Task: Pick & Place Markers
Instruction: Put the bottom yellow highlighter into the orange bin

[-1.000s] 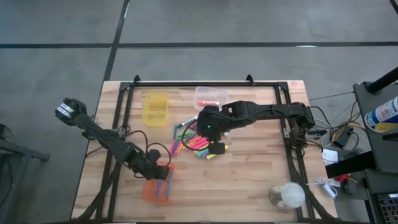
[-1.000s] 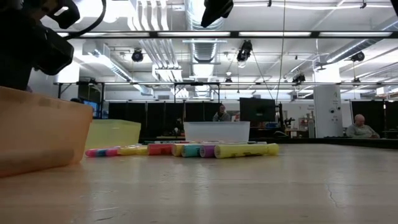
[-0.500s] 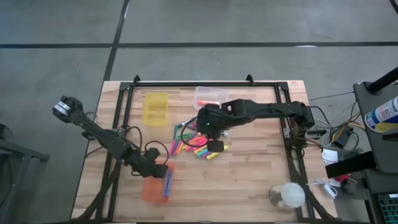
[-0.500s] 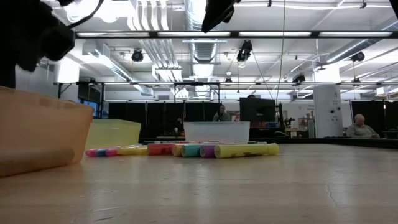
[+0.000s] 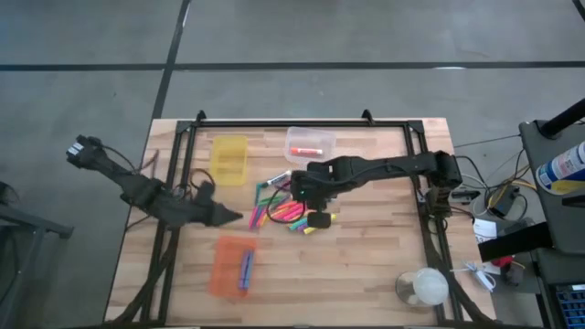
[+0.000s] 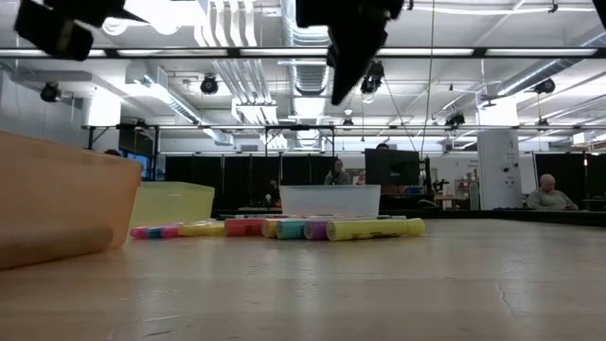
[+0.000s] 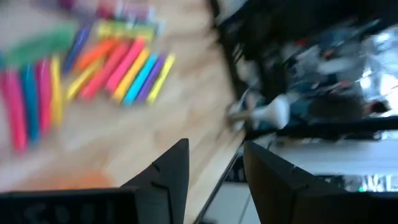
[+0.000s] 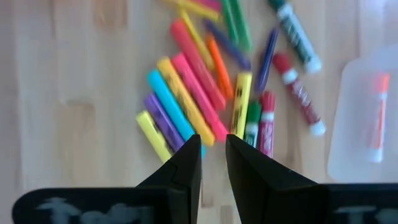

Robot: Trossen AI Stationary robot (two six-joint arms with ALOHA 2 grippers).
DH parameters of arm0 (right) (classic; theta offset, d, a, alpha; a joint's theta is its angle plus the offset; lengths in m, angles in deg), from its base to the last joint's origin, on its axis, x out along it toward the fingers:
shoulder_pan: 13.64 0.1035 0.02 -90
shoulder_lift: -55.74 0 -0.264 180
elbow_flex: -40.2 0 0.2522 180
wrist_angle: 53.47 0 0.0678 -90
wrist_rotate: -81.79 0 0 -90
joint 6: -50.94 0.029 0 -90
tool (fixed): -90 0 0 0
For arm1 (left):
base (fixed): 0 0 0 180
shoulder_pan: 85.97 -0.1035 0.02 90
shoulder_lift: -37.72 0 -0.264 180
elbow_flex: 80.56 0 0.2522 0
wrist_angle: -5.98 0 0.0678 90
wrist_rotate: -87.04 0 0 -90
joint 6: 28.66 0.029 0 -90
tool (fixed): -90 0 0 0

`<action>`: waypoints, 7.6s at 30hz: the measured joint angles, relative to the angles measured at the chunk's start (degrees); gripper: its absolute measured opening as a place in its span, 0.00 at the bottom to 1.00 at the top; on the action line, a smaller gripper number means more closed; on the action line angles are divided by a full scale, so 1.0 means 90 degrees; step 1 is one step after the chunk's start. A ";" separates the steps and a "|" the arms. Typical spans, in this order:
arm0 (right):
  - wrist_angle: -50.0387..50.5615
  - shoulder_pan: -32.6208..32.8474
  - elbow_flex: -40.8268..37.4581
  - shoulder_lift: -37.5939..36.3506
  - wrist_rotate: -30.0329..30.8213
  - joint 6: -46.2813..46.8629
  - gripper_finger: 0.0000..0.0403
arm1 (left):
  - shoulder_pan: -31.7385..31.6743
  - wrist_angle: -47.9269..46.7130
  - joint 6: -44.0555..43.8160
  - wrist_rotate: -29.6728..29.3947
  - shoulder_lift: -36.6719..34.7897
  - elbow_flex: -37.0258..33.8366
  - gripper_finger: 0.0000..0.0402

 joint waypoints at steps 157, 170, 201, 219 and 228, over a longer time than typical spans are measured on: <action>-0.4587 0.0028 0.1560 0.0061 -0.1070 0.3162 0.15 | -0.0609 0.3602 0.6464 -0.1214 0.0044 0.0733 0.36; -0.4588 0.0031 0.1549 0.0061 -0.1100 0.3241 0.15 | -0.0617 0.3744 0.6176 -0.0983 0.0086 0.0733 0.14; -0.2656 0.0176 0.1517 0.0000 -0.1693 0.2758 0.51 | -0.0187 0.1890 0.2290 -0.0371 0.0030 0.0732 0.12; 0.0720 0.0314 0.1320 0.0007 -0.2484 0.1111 0.54 | -0.0123 0.0097 0.0163 0.1524 0.0235 0.0741 0.12; 0.0362 0.0320 0.1125 0.0005 -0.2489 0.1119 0.54 | -0.0161 -0.2262 -0.1226 0.4107 0.0907 0.0733 0.12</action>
